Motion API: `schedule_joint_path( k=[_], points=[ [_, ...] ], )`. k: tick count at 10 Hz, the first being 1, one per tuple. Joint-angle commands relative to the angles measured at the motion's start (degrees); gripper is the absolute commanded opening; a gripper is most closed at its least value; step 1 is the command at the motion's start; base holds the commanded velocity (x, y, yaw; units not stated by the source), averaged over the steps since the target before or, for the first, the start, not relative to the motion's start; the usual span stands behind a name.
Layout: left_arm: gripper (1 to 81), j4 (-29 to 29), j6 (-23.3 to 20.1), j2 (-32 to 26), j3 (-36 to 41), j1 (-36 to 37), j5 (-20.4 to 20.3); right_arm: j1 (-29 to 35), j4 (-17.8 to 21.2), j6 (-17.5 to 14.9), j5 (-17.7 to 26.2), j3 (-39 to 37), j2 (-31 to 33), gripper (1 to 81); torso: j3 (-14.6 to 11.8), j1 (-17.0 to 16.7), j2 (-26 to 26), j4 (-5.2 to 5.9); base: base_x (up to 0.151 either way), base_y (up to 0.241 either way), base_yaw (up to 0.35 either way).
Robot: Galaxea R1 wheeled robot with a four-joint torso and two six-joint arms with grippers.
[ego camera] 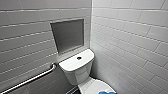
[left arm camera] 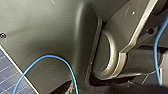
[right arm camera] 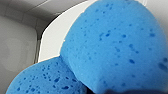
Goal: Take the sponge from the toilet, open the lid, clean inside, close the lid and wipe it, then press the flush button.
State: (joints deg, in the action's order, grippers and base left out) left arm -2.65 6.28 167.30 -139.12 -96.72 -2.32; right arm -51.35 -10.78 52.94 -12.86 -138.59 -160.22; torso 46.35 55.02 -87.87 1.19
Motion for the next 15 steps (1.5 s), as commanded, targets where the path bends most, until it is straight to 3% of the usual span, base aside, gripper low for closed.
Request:
schedule_joint_path(
  k=[1, 3, 7, 10, 13, 15],
  points=[
    [81.1, 0.71, 0.14, 0.05, 0.78, -1.24, 4.60, 6.65, 0.32, -0.30, 2.75, -1.49, 1.63, 1.0, 0.00, 0.00, 0.00, 0.00, 0.000, 0.000, 0.000],
    [81.1, 0.54, 0.05, 0.23, 0.78, -1.15, 4.60, 6.82, 0.58, 0.05, 2.14, -0.20, 2.85, 1.0, 0.00, 0.00, 0.00, 0.00, 0.000, 0.000, 0.000],
    [81.1, 0.45, 0.05, -0.74, 2.53, 1.75, 4.16, 5.69, -0.21, -0.30, 0.47, 26.25, 20.59, 1.0, 0.00, 0.00, 0.00, 0.00, 0.000, 0.000, 0.000],
    [81.1, 0.01, -0.21, -7.48, 14.28, 4.12, 3.99, -1.08, -0.21, -0.47, -0.85, 36.89, 30.35, 1.0, 0.02, 0.02, 0.00, 0.00, 0.000, 0.000, 0.000],
    [81.1, 0.10, -0.04, -16.50, 26.80, 8.60, 3.99, -10.65, -1.00, -1.70, -1.38, 39.90, 34.33, 1.0, 0.02, 0.02, 0.00, 0.00, 0.000, 0.000, 0.000],
    [81.1, 0.18, -0.04, -21.63, 34.39, 11.94, 4.43, -19.35, -5.89, -2.59, -3.71, 35.65, 33.20, 1.0, 0.02, 0.02, 0.00, 0.00, 0.000, 0.000, 0.000]
  ],
)
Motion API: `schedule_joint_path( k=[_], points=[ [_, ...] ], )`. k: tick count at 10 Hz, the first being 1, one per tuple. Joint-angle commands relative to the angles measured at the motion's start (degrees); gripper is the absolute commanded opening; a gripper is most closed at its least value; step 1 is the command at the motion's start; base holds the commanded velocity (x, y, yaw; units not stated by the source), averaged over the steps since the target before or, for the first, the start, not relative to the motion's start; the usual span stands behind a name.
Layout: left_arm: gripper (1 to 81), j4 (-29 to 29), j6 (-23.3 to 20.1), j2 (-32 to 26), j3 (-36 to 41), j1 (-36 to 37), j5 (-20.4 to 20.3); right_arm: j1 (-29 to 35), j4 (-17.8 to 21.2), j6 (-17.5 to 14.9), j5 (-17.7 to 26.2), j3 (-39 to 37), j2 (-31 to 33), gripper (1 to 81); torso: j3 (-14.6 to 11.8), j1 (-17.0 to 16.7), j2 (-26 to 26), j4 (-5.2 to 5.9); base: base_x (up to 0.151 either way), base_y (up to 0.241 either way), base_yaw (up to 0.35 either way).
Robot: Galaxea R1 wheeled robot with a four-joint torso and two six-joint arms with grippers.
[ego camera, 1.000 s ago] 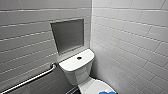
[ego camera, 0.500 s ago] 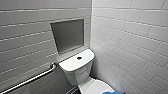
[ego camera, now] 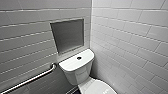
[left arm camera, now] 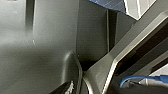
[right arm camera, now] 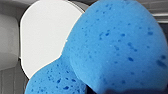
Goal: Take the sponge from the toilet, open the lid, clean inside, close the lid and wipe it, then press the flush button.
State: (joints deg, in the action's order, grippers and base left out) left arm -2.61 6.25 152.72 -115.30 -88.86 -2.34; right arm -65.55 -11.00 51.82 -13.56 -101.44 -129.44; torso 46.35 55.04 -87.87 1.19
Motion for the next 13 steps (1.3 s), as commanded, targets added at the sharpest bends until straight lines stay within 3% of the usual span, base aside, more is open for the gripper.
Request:
schedule_joint_path(
  k=[1, 4, 6, 9, 12, 13],
  points=[
    [81.1, 0.24, -0.01, -9.52, 13.85, 5.48, 4.63, -9.20, -7.46, -1.37, -6.48, -4.28, 1.79, 1.0, 0.02, 0.00, 0.00, 0.00, 0.000, 0.000, 0.000],
    [81.1, 0.50, 0.07, -16.37, 21.33, 9.87, 4.63, -17.55, -9.64, -1.29, -15.00, -8.24, 0.56, 1.0, 0.00, 0.00, 0.00, 0.00, 0.000, 0.000, 0.000],
    [81.1, 0.76, 0.25, -18.41, 23.09, 13.31, 4.63, -21.24, -13.88, -1.29, -14.92, -8.85, -0.41, 1.0, 0.00, 0.00, 0.00, 0.00, 0.000, 0.000, 0.000],
    [81.1, 3.03, 1.57, -19.55, 23.97, 18.40, 5.32, -25.64, -15.98, -0.93, -14.23, -13.93, -5.31, 1.0, 0.00, 0.00, -0.02, 0.00, 0.000, 0.000, 0.000],
    [81.1, 9.73, 1.66, -20.79, 24.24, 24.99, 9.63, -29.15, -13.53, -1.81, -12.55, -15.01, -7.44, 1.0, 0.00, 0.00, -0.02, 0.00, 0.000, 0.000, 0.000],
    [81.1, 11.82, 1.66, -21.14, 24.42, 27.19, 11.38, -30.21, -8.04, -7.89, -12.55, -14.84, -8.14, 1.0, 0.00, 0.00, -0.02, 0.00, 0.000, 0.000, 0.000]
  ],
)
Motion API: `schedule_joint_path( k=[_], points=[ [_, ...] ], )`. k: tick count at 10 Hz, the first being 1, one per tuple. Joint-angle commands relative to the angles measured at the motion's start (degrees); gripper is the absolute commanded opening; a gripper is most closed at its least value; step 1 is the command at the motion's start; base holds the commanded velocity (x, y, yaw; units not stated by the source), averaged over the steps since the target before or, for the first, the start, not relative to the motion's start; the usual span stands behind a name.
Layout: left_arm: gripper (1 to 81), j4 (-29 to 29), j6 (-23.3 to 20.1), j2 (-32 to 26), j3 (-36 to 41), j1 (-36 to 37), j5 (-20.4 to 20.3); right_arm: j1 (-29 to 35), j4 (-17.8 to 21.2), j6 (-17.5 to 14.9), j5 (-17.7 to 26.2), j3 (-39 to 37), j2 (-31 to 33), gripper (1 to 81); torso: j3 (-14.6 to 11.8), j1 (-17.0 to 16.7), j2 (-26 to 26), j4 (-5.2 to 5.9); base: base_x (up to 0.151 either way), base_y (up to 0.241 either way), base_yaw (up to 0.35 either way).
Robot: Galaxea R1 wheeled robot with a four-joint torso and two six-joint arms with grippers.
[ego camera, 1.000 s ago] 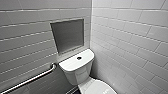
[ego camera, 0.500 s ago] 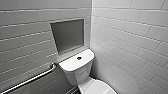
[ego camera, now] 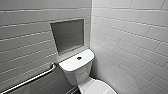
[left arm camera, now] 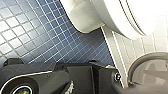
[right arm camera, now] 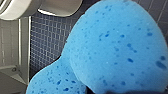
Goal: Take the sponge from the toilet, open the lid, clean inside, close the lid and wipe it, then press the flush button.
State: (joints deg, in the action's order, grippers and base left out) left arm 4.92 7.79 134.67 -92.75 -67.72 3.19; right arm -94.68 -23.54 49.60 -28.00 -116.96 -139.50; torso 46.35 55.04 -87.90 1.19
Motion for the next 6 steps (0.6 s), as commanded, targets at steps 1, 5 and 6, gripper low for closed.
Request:
schedule_joint_path(
  k=[1, 5, 6],
  points=[
    [81.1, 5.53, 0.12, -3.26, 1.78, 7.54, 6.30, -1.35, 10.97, -12.95, 2.42, 1.83, 0.95, 1.0, 0.00, 0.00, 0.00, 0.00, 0.000, 0.000, 0.000],
    [81.1, 10.53, 1.09, -1.34, 0.91, 13.08, 5.25, -1.08, 26.55, -35.01, 10.41, 5.95, -1.33, 1.0, 0.00, 0.00, 0.00, 0.00, 0.000, 0.000, 0.000],
    [81.1, 12.57, 1.18, 0.61, -0.60, 14.84, 5.33, -0.90, 24.77, -35.10, 10.51, 6.58, -1.69, 1.0, 0.00, 0.00, 0.00, 0.00, 0.000, 0.000, 0.000]
  ],
)
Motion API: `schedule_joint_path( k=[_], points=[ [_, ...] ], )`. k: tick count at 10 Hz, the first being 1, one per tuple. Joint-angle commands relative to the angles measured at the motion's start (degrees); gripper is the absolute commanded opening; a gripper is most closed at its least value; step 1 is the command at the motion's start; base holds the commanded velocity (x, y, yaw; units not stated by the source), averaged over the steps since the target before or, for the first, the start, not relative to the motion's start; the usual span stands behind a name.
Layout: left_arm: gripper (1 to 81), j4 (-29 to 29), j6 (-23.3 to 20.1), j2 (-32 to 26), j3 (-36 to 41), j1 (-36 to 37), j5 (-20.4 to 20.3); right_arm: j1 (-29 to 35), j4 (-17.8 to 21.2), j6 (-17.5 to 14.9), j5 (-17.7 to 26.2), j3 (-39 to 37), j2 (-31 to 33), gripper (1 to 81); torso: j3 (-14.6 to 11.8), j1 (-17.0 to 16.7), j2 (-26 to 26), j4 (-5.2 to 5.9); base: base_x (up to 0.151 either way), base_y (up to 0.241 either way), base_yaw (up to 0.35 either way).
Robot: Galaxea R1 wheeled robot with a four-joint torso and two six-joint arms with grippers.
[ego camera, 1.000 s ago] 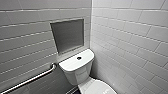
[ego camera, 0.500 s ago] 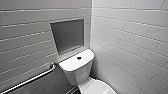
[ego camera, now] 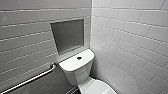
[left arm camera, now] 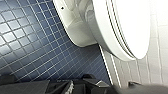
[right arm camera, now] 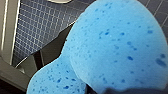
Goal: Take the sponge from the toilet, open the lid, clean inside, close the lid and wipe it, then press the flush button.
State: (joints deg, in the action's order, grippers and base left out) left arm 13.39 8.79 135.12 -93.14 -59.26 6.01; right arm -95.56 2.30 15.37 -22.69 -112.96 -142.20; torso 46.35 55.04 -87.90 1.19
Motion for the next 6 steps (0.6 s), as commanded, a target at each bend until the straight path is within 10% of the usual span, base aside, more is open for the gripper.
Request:
schedule_joint_path(
  k=[1, 6],
  points=[
    [81.1, 5.94, 0.18, 2.77, -2.30, 7.44, 2.52, 0.06, -3.53, -0.87, 5.28, 3.19, 1.02, 1.0, 0.00, 0.00, 0.00, 0.00, 0.000, 0.000, 0.000],
    [81.1, 8.50, 1.58, 9.64, -6.80, 9.46, 0.05, 0.41, -3.80, -0.96, 5.72, -2.86, -2.85, 1.0, 0.00, 0.00, 0.00, 0.00, 0.000, 0.000, 0.000]
  ],
)
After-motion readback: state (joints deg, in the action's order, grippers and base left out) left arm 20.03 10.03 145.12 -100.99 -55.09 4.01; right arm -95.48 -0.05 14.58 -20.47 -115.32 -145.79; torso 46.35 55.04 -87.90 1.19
